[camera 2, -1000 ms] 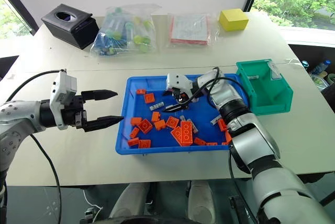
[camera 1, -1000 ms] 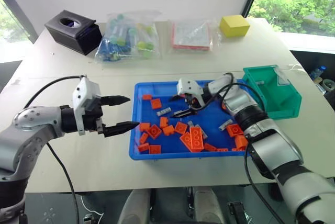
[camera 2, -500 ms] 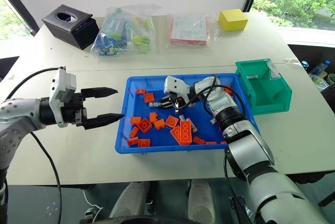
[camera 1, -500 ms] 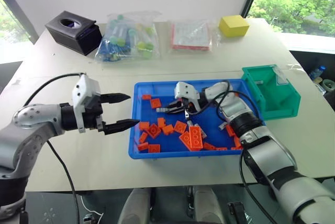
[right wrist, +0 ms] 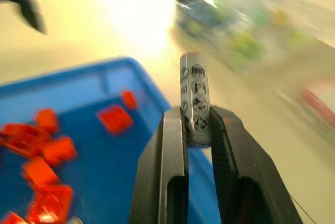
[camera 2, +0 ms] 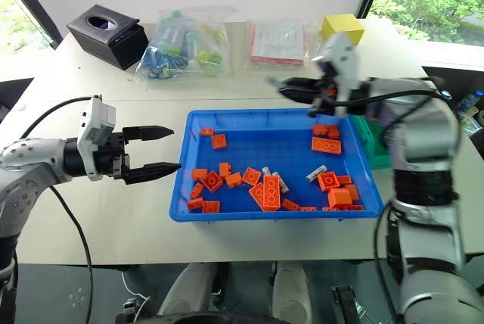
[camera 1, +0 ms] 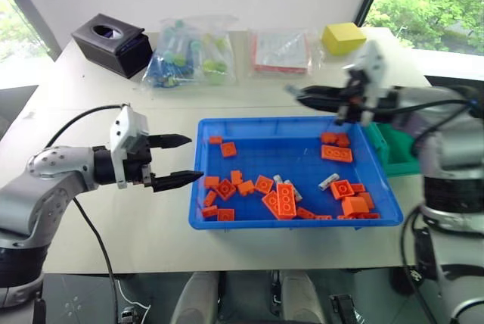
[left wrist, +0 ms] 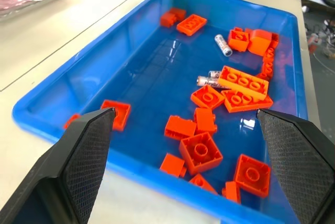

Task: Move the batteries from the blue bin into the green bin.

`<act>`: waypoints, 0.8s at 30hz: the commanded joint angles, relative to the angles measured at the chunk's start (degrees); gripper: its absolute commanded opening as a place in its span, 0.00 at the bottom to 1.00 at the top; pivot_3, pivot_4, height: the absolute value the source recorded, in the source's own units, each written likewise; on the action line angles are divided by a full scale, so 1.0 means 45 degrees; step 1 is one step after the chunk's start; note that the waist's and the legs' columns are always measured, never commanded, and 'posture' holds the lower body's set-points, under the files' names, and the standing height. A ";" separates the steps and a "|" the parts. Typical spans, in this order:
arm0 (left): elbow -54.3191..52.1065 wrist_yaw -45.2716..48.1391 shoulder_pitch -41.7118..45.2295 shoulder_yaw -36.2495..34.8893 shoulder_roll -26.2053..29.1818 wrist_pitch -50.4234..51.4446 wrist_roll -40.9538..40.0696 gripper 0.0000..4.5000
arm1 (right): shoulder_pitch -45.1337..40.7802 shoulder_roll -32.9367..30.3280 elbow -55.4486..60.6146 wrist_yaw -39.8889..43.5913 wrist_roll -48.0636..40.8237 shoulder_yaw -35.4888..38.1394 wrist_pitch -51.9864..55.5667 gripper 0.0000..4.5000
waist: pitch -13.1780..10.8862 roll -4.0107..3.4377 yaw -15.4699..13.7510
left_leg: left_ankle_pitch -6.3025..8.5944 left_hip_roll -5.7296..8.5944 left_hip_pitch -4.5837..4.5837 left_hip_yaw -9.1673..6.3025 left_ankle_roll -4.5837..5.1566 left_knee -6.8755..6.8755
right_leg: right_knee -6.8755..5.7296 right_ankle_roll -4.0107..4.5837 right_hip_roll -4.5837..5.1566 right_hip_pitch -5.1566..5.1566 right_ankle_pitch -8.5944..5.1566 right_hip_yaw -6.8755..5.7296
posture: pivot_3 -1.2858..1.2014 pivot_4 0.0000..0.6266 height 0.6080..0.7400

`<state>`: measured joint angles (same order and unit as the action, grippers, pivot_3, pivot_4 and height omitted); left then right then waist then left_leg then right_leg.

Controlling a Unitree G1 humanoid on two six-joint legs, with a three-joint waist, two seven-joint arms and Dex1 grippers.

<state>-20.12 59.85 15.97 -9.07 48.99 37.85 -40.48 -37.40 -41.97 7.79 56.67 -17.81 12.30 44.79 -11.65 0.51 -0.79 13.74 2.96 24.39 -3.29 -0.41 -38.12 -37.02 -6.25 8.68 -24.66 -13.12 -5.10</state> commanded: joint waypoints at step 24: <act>0.0518 0.0150 0.1123 0.0303 -0.0387 -0.0306 0.0281 1.00 | 0.3351 -0.2395 0.1619 -0.1596 -0.2011 0.2269 0.0376 0.92 | -0.0002 -0.0003 0.0091 | -0.0017 -0.0031 -0.0002 0.0032 0.0043 -0.0002 | 0.0006 0.0008 -0.0014 0.0002 0.0005 0.0010 | 0.52 0.24 0.64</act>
<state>-16.06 60.75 20.58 -7.12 47.10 36.83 -38.88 -20.47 -51.18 10.97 46.33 -23.71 23.78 46.66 -11.66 0.49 -0.38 13.67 2.76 24.38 -3.13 -0.21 -38.13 -36.98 -6.22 8.58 -24.65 -13.10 -5.05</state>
